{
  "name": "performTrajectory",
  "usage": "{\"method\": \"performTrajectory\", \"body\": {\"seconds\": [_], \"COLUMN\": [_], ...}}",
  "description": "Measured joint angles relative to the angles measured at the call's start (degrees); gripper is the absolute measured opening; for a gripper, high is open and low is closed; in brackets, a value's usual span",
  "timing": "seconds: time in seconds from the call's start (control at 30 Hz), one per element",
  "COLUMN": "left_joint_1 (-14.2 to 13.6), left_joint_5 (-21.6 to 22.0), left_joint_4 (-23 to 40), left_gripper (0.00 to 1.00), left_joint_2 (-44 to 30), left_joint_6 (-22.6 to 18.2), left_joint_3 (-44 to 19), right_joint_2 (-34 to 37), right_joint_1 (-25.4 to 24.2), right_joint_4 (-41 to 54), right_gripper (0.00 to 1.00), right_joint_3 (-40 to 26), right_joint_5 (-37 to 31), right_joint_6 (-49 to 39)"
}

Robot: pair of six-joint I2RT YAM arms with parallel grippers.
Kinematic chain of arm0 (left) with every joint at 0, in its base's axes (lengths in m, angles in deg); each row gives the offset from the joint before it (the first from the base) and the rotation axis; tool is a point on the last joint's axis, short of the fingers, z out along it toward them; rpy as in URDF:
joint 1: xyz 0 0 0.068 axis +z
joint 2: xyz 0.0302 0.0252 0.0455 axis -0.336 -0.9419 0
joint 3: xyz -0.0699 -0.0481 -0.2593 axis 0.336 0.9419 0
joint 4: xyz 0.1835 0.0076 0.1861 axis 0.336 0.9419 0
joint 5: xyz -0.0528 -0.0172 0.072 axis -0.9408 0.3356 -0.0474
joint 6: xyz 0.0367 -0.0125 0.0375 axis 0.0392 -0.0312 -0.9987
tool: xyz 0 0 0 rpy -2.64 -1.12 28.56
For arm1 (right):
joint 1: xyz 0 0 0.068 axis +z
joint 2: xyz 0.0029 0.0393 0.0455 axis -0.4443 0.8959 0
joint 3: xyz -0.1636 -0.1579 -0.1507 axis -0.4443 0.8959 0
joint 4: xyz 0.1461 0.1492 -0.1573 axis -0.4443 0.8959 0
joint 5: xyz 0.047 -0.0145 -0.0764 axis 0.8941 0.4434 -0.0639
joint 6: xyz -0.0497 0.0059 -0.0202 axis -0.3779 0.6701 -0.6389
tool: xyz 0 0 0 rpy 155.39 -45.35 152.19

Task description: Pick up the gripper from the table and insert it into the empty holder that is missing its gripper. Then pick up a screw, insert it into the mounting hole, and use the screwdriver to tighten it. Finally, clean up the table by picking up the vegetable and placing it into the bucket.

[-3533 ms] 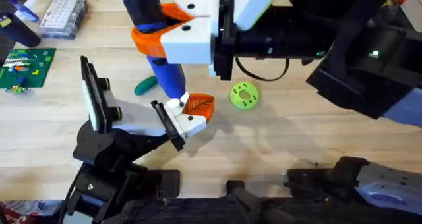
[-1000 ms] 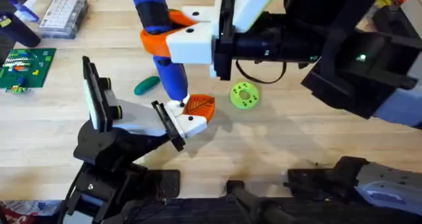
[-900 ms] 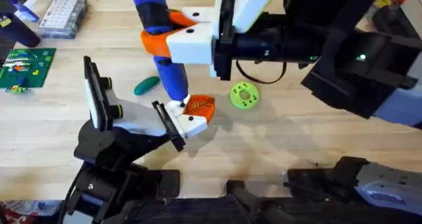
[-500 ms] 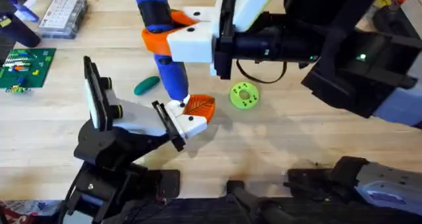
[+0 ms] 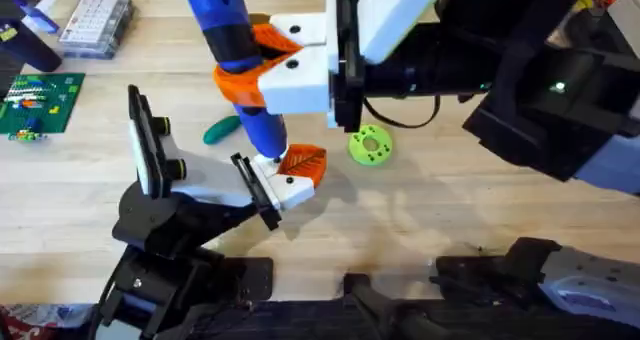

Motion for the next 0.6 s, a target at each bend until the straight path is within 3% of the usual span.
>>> {"method": "performTrajectory", "body": {"seconds": [0.6], "left_joint_1": [0.00], "left_joint_5": [0.08], "left_joint_4": [-0.05], "left_gripper": [0.015], "left_joint_2": [0.05], "left_joint_6": [-0.81], "left_joint_3": [0.01], "right_joint_2": [-0.14], "right_joint_1": [-0.07], "right_joint_4": [-1.33], "right_gripper": [0.048], "right_joint_3": [0.21], "right_joint_5": [2.17], "right_joint_6": [-2.96]}}
